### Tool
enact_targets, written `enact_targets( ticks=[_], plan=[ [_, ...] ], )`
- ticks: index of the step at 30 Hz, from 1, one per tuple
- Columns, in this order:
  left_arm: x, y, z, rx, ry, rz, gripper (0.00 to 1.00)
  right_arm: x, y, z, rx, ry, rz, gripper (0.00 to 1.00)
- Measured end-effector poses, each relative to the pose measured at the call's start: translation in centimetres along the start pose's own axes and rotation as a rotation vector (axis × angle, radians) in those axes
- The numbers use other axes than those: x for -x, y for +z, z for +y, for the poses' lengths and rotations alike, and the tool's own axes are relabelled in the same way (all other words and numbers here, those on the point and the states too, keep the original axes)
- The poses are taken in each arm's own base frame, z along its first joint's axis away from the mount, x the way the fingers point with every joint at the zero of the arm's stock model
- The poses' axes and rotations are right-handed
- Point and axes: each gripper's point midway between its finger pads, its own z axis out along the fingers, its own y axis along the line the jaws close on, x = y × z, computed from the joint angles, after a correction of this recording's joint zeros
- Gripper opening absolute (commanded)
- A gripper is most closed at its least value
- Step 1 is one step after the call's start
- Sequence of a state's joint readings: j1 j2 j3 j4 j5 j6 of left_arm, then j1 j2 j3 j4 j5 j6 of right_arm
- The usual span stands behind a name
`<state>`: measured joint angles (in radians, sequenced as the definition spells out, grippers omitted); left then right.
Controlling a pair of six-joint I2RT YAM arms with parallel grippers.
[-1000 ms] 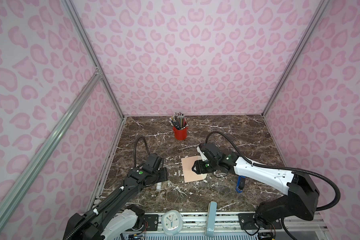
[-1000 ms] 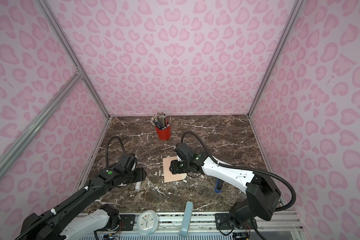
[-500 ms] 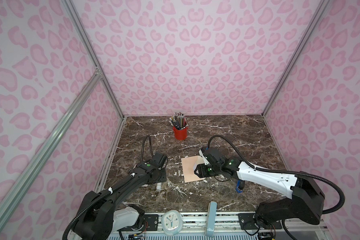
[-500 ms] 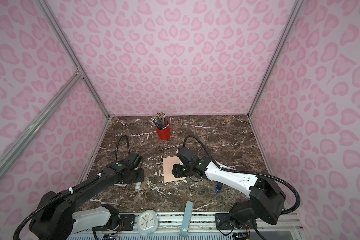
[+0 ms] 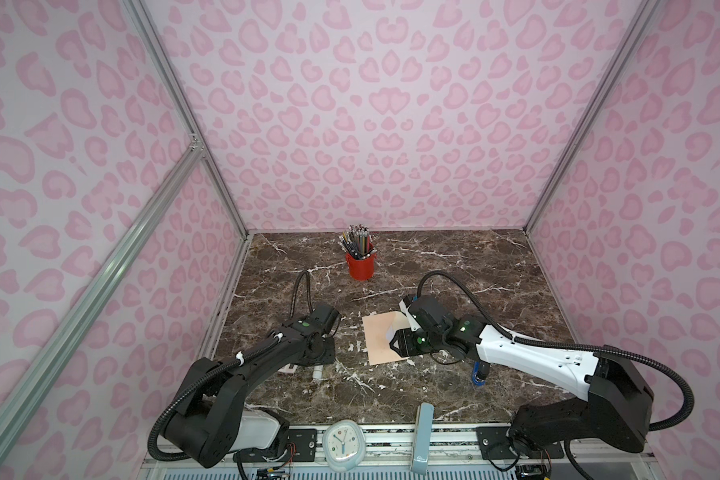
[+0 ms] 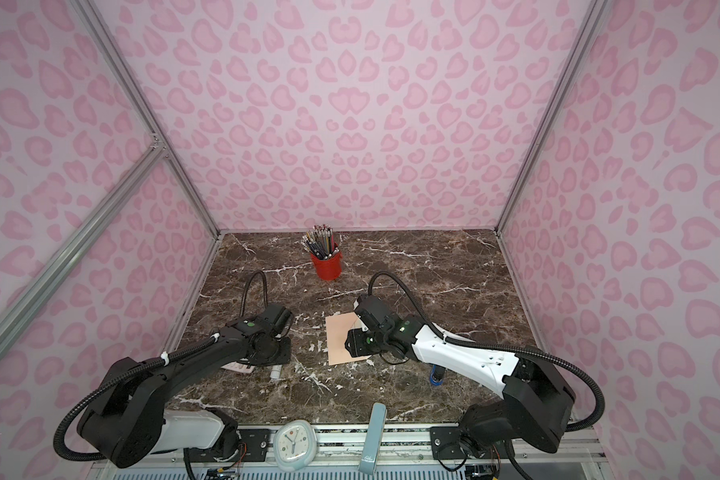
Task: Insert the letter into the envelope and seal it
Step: 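Grasp the white glue stick with the left gripper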
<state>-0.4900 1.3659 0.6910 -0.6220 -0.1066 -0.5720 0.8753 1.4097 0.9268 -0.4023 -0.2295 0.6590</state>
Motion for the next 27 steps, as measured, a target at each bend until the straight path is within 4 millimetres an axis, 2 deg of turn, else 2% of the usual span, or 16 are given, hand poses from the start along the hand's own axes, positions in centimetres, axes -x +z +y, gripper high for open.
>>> enact_targets(
  ticks=[8,9,13,20,23,27],
  plan=[
    [-0.4,0.7,-0.5,-0.019,0.027,0.033,0.37,0.0,0.0,0.0,-0.001,-0.001,0.001,0.56],
    [-0.4,0.8,-0.6,-0.023,0.032,0.039,0.34,0.0,0.0,0.0,-0.001,-0.001,0.001,0.56],
    [-0.4,0.8,-1.3,-0.055,0.044,0.042,0.32,-0.1,0.1,-0.1,-0.003,0.0,0.004,0.56],
    [-0.2,1.1,-2.0,-0.074,0.058,0.051,0.32,-0.2,0.4,-0.2,-0.008,-0.004,0.012,0.56],
    [-0.1,1.2,-2.3,-0.078,0.077,0.058,0.42,-0.2,0.4,-0.2,-0.009,-0.006,0.012,0.56],
    [-0.1,1.4,-2.6,-0.077,0.094,0.059,0.42,-0.2,0.5,-0.3,-0.011,-0.005,0.013,0.56]
  ],
)
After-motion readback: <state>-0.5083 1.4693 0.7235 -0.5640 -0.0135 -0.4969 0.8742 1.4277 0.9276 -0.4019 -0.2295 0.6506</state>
